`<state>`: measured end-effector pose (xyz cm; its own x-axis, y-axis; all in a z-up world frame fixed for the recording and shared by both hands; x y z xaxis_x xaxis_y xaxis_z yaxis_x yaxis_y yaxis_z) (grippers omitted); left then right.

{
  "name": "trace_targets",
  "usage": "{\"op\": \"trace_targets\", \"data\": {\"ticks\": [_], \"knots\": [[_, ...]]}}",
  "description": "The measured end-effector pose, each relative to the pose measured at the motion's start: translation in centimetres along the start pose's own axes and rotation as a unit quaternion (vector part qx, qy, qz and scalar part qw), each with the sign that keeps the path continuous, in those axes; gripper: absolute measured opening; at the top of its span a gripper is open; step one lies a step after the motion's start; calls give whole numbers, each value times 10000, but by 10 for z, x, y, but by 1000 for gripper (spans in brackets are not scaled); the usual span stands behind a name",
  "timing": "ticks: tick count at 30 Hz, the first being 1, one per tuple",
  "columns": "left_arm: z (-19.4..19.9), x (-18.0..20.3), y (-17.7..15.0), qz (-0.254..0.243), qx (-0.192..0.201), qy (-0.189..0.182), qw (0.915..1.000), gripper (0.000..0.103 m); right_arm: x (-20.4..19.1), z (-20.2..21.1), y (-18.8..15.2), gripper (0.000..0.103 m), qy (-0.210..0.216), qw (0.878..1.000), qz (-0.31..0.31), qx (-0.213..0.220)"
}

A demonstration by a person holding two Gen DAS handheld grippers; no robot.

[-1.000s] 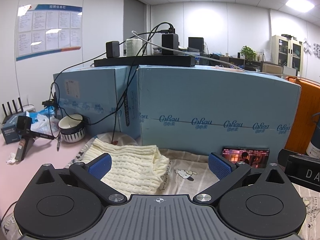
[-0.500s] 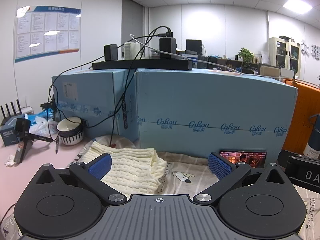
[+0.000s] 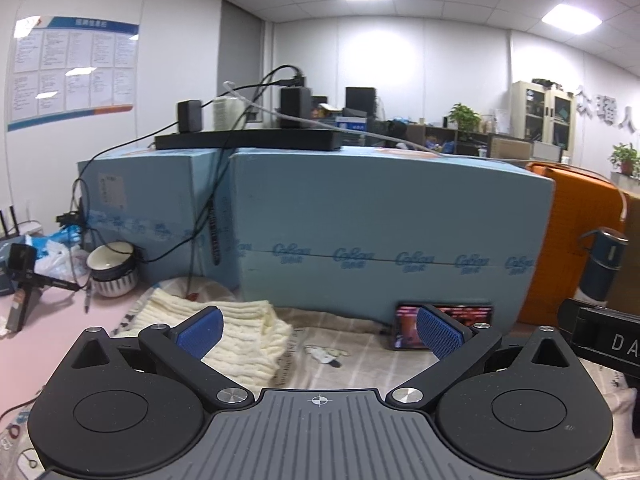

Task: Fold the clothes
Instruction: 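Move both tools toward the brown leather vest beside the thermos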

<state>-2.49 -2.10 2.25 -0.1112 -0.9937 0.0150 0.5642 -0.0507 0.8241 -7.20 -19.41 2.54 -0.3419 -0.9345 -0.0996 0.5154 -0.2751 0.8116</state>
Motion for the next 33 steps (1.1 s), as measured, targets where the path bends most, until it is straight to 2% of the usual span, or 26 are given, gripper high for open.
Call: {"op": "trace_targets", "data": {"ticks": [12, 14, 18, 25, 30, 33], "knots": [[7, 77, -5, -283, 44, -828, 9962, 103, 83, 28, -10, 103, -842, 9948, -549, 182], [9, 91, -7, -292, 39, -1094, 9936, 103, 100, 32, -13, 103, -1028, 9925, -636, 198], [12, 117, -12, -111, 8, -1724, 9850, 103, 137, 41, -21, 103, -1431, 9861, -822, 170], [10, 174, -34, -377, -330, -2591, 9646, 103, 203, 41, -40, 103, -2101, 9714, -1107, -87], [-3, 208, -49, -494, -752, -2996, 9498, 103, 248, 22, -54, 103, -2515, 9569, -1395, -395], [-10, 224, -52, -569, -863, -3185, 9423, 103, 272, 9, -63, 103, -2758, 9463, -1585, -578]]}}
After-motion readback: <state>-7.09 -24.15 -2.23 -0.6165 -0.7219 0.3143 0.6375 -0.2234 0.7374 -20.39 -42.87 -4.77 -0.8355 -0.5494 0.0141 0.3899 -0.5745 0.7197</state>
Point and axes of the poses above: each gripper's, at about its wrist camera, not at the fingertips, and z roughly against the way its jaws point, x to its right, y to its top, the point moved 2 cm from there along -z, roughly the way its jaws point, and after that the axes turned 12 degrees about -x, right-handed, at the moved point
